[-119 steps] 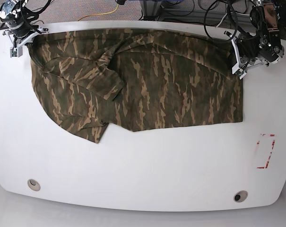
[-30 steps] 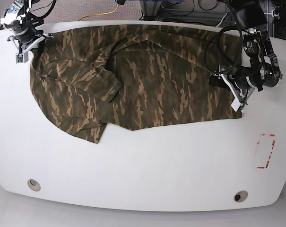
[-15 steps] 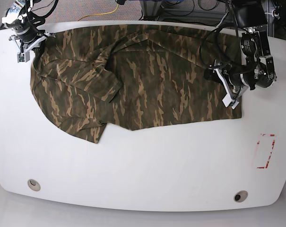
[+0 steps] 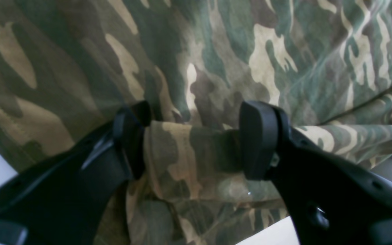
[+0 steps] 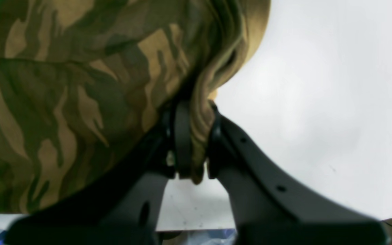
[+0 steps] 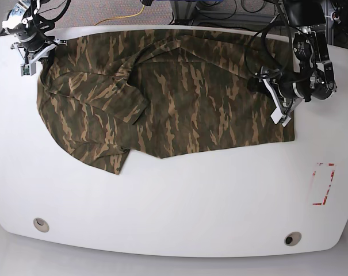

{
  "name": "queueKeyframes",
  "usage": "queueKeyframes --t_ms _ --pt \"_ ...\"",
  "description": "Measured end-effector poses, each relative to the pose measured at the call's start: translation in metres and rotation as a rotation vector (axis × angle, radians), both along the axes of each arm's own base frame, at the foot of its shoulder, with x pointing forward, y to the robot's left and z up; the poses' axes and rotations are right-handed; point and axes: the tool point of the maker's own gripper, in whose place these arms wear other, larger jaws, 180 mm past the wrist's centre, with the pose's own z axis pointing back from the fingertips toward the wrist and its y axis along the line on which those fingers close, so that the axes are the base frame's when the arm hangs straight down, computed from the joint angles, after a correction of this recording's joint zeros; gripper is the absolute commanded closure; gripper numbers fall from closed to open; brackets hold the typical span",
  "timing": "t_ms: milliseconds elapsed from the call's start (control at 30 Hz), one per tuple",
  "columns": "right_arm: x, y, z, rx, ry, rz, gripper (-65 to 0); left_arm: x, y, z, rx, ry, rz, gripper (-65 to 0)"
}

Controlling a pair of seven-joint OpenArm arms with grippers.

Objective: Layout the t-shirt on the table in an organized manner, then fold the t-shirt properly
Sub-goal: 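Release the left gripper and regrasp the shirt end further inward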

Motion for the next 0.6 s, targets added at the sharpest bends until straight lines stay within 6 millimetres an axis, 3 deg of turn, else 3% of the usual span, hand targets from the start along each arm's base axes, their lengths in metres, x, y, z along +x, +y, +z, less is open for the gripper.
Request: queueKeyframes --t_ms 233,600 --pt "0.0 0.0 0.0 0.0 0.0 0.0 -5.7 -0.005 0.011 -0.002 0.038 0.024 -0.008 -10.0" --pt "-0.001 0.0 0.0 0.0 0.0 -0.004 -5.7 -0.007 0.012 -0.004 0.045 0.032 -0.008 -8.8"
